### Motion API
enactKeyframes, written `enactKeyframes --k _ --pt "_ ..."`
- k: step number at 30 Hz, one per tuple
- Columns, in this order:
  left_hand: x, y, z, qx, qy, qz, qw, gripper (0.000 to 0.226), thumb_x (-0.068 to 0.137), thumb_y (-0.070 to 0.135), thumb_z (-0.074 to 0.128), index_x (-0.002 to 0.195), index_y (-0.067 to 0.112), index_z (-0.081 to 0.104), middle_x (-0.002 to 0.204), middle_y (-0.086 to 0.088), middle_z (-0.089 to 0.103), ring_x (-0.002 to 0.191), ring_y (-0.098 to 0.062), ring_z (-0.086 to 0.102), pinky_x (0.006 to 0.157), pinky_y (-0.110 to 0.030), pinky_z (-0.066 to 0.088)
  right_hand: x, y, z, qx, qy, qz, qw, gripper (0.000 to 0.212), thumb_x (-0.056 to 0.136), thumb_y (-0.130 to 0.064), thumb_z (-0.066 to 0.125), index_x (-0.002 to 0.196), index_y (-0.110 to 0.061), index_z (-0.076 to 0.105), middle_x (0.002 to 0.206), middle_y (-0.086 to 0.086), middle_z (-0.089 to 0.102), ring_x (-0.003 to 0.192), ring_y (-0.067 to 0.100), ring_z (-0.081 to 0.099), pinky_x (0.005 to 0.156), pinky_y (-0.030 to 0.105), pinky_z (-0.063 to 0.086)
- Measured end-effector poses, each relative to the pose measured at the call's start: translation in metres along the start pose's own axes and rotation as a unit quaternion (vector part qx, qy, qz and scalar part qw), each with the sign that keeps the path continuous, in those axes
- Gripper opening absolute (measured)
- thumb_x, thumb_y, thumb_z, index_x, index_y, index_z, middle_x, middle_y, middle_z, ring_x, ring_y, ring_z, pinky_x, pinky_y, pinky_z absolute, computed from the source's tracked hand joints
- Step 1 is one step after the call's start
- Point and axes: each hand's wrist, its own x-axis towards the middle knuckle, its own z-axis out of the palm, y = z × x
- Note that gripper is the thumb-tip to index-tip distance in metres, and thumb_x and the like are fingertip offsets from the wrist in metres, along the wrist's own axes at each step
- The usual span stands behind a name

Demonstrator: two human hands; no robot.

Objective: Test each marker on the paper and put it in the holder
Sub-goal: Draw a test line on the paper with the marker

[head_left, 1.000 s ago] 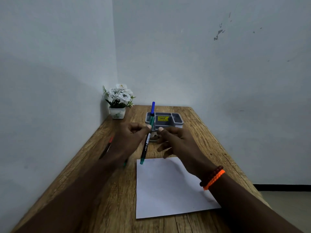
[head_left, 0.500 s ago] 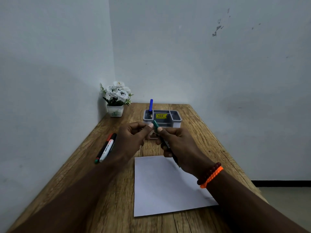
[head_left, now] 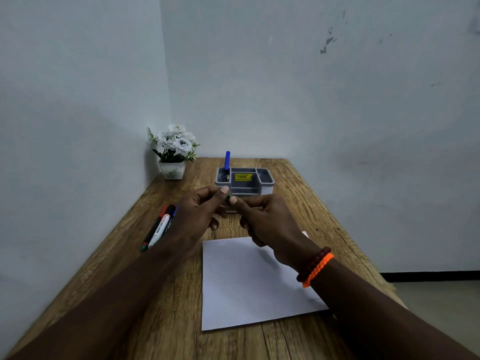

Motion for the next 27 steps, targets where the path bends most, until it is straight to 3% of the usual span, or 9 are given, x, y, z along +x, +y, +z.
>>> enactKeyframes --k 4,8,10,12,14,16,18,23,27 --pt "0.006 -0.003 -0.001 -0.012 0.025 0.005 1.0 0.02 0.1 0.032 0.058 0.106 0.018 0.071 0.103 -0.008 0.077 0.094 -0.025 0.075 0.052 -0.029 0.05 0.002 -0.003 -0.004 0.01 -0.026 0.014 1.0 0.03 0.1 -0.034 0.069 0.126 -0.019 0.068 0.07 0.005 0.069 0.049 0.01 0.05 0.041 0.023 0.038" --pt "0.007 0.0 -0.004 -0.061 0.091 0.018 0.994 0.021 0.106 0.024 0.049 0.098 0.019 0.068 0.09 -0.003 0.077 0.08 -0.02 0.074 0.048 -0.027 0.052 0.001 -0.001 -0.015 -0.038 -0.037 0.001 0.999 0.023 0.102 -0.013 0.067 0.12 -0.016 0.053 0.082 0.013 0.072 0.056 0.015 0.056 0.043 0.026 0.043" --pt "0.005 0.002 -0.006 -0.007 0.095 0.036 0.995 0.028 0.107 0.021 0.04 0.093 0.019 0.065 0.077 0.0 0.069 0.067 -0.019 0.063 0.049 -0.029 0.047 0.0 0.001 -0.019 -0.056 -0.027 -0.02 0.998 0.016 0.103 -0.008 0.064 0.116 -0.011 0.055 0.087 0.016 0.072 0.057 0.016 0.061 0.043 0.028 0.047" --pt "0.005 0.002 -0.01 0.13 0.054 0.087 0.986 0.032 0.104 0.02 0.036 0.086 0.016 0.062 0.065 0.01 0.057 0.056 -0.007 0.05 0.049 -0.024 0.038 0.0 0.0 -0.021 -0.026 -0.025 -0.03 0.999 0.011 0.105 -0.007 0.061 0.116 -0.007 0.061 0.091 0.019 0.071 0.061 0.021 0.065 0.044 0.03 0.052" --pt "0.002 0.005 -0.016 0.267 -0.046 0.119 0.955 0.033 0.102 0.022 0.038 0.081 0.014 0.062 0.063 0.01 0.055 0.053 -0.002 0.047 0.052 -0.019 0.037 0.001 -0.001 -0.024 0.067 -0.041 -0.015 0.997 0.019 0.109 -0.005 0.051 0.122 -0.003 0.064 0.097 0.021 0.073 0.068 0.024 0.07 0.051 0.034 0.058" --pt "0.003 0.008 -0.024 0.368 -0.162 0.126 0.907 0.023 0.095 0.032 0.051 0.079 0.022 0.065 0.069 0.007 0.059 0.059 -0.003 0.051 0.059 -0.025 0.041 0.002 -0.002 -0.028 0.156 -0.056 0.006 0.986 0.028 0.109 0.001 0.044 0.128 -0.003 0.065 0.105 0.021 0.076 0.08 0.027 0.075 0.062 0.036 0.062" --pt "0.005 0.007 -0.031 0.442 -0.219 0.124 0.861 0.013 0.086 0.037 0.071 0.081 0.026 0.067 0.072 0.009 0.06 0.062 -0.005 0.051 0.061 -0.025 0.041 0.003 -0.001 -0.029 0.188 -0.06 0.005 0.98 0.034 0.105 0.009 0.046 0.13 -0.003 0.066 0.111 0.019 0.078 0.093 0.028 0.078 0.067 0.034 0.064" --pt "0.003 0.008 -0.035 0.468 -0.277 0.078 0.836 0.027 0.076 0.046 0.085 0.084 0.025 0.07 0.083 0.011 0.065 0.072 -0.004 0.059 0.06 -0.015 0.043 0.003 0.004 -0.022 0.106 -0.011 -0.024 0.994 0.023 0.095 0.003 0.07 0.116 -0.005 0.07 0.098 0.013 0.081 0.088 0.032 0.08 0.063 0.036 0.062" --pt "0.005 0.007 -0.034 0.472 -0.277 0.067 0.834 0.026 0.075 0.045 0.086 0.085 0.024 0.073 0.084 0.013 0.068 0.074 0.002 0.062 0.059 -0.01 0.046 0.001 0.008 -0.014 0.068 0.013 -0.029 0.997 0.012 0.098 -0.011 0.072 0.107 -0.003 0.07 0.083 0.016 0.076 0.07 0.031 0.072 0.055 0.036 0.058"
